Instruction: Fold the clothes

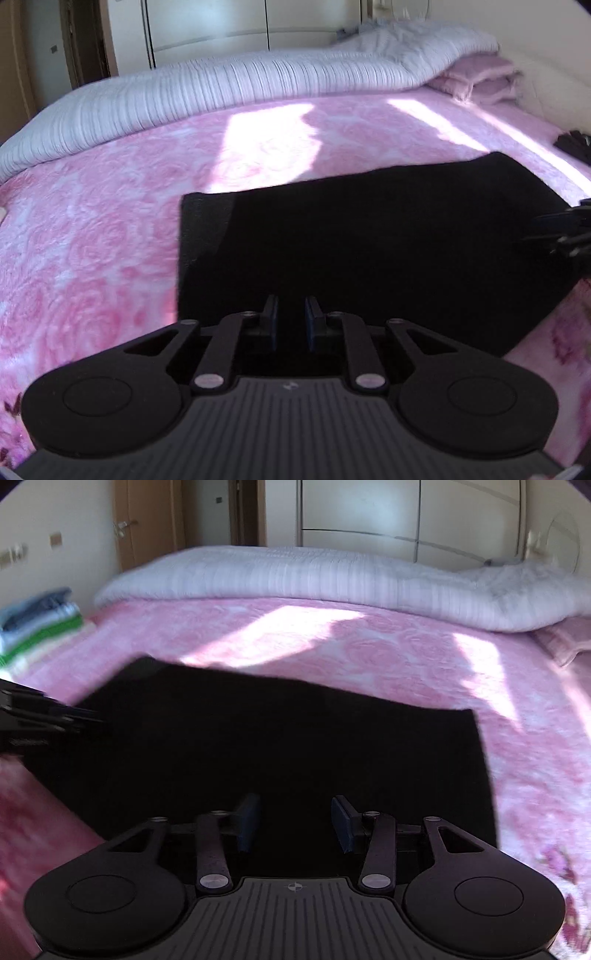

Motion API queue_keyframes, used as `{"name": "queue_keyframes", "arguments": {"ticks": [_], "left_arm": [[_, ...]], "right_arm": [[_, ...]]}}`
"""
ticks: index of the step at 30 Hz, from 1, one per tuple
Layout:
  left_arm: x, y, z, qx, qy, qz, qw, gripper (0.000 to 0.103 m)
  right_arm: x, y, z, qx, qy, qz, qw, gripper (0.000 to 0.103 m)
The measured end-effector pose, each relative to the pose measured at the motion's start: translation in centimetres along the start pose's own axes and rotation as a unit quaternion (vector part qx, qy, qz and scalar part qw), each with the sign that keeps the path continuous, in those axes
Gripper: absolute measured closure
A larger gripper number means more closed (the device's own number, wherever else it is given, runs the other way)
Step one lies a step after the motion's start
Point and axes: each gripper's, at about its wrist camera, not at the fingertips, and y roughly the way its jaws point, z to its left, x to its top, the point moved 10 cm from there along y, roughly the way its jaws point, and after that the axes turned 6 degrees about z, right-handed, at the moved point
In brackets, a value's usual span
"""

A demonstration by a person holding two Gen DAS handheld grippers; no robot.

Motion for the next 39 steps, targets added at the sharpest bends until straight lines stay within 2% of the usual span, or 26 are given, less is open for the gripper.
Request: {"name": "queue_keyframes", "arguments": {"ticks": [3,4,7,10,13,16,18,22,25,27,29,31,32,34,35,36,38,39], "left_arm": [[-0.3,-0.4,2.0,0.026,-0.003,0.002,0.9997,0.089],[-0.3,-0.6,2.5,0.028,-0.011,0.006,0.9995,0.092],[-0.6,-1.4,3.3,0.025,-0.045,0.016,0.9986,0.094],[-0.5,-3.6,2.3,0.01,-0.072,-0.005,0.9974,0.094],[-0.6,-4.7,0.8,-0.006,-0.08,-0.018,0.9966,0.093],[-2.5,-3.0,0.9,0.023,-0.08,0.014,0.9964,0.093],[-3.4,-2.7,1.8,0.034,-0.094,0.017,0.9948,0.093],[-3.4,-4.0,2.0,0.051,-0.095,0.03,0.9937,0.094],[-2.8,-4.9,1.9,0.056,-0.098,0.018,0.9935,0.093],[-3.5,-4.6,2.2,0.054,-0.122,0.029,0.9906,0.093],[-4.2,-4.3,2.5,0.052,-0.146,0.04,0.987,0.093],[-4.3,-5.6,2.8,0.039,-0.178,0.032,0.9827,0.092],[-4.5,-6.3,3.0,0.03,-0.2,0.028,0.979,0.089],[-5.7,-7.5,4.0,-0.008,-0.299,0.023,0.9539,0.067],[-6.5,-7.6,4.5,-0.037,-0.354,0.02,0.9344,0.065],[-7.2,-7.6,5.0,-0.066,-0.407,0.018,0.9109,0.063],[-8.5,-6.6,5.9,-0.113,-0.502,0.016,0.8572,0.06],[-8.6,-6.1,6.2,-0.12,-0.521,0.014,0.8452,0.06]], "right_arm": [[-1.6,-0.8,-4.0,-0.046,0.025,-0.008,0.999,0.059],[-2.1,-1.2,-5.4,-0.059,0.036,-0.008,0.998,0.059],[-2.6,-2.3,-7.7,-0.037,0.084,-0.001,0.996,0.059],[-1.9,-3.5,-7.2,-0.067,0.081,-0.003,0.994,0.059],[-1.4,-4.4,-5.2,-0.047,0.098,-0.027,0.994,0.059],[-2.2,-4.0,-3.2,-0.036,0.083,-0.024,0.996,0.059],[-3.5,-3.3,-3.7,-0.056,0.082,-0.01,0.995,0.059],[-4.3,-3.9,-6.0,-0.054,0.146,0.002,0.988,0.058],[-3.7,-5.2,-5.5,-0.065,0.156,0.001,0.986,0.059],[-3.4,-5.9,-4.5,-0.062,0.154,-0.007,0.986,0.059],[-4.2,-5.5,-4.1,-0.063,0.161,0.01,0.985,0.059],[-5.0,-5.9,-4.4,-0.052,0.197,0.013,0.979,0.059],[-5.4,-6.5,-4.7,-0.04,0.226,0.01,0.973,0.059],[-6.3,-7.6,-5.6,-0.004,0.302,0.006,0.953,0.058],[-6.9,-8.0,-6.0,0.022,0.345,0.001,0.938,0.058],[-7.4,-8.3,-6.4,0.047,0.388,-0.004,0.92,0.058],[-8.5,-7.9,-7.3,0.093,0.471,-0.011,0.877,0.058],[-8.9,-7.3,-7.8,0.108,0.507,-0.008,0.855,0.058]]}}
